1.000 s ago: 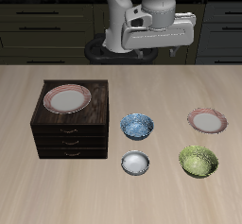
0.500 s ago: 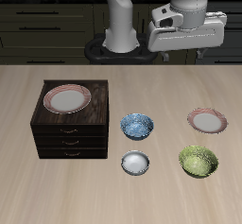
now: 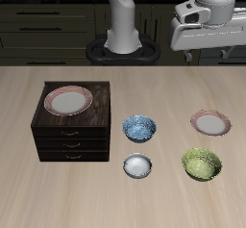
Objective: Stack the green bowl on the blue bowl
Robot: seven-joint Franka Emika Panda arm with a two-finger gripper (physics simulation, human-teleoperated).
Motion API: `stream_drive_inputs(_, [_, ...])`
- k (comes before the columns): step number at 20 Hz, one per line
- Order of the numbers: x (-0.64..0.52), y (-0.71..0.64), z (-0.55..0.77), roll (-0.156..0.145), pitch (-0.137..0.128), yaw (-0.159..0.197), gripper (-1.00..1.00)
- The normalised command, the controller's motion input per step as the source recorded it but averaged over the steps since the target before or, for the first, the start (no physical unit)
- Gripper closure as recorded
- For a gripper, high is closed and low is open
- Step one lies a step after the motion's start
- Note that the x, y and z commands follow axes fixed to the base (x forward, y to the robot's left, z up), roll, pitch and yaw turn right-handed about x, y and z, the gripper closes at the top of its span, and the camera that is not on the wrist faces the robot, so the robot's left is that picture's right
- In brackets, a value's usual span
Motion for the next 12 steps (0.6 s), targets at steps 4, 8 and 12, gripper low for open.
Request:
stream_drive_inputs(4, [0.39,0.15,0.04,-0.019,0.033,-0.029,-1.00])
stream_drive_inputs(8, [0.45,0.16,0.02,-0.007,0.028,-0.025,-1.00])
stream_drive_inputs(12, [0.31,0.16,0.02,-0.023,-0.001,0.000,-1.00])
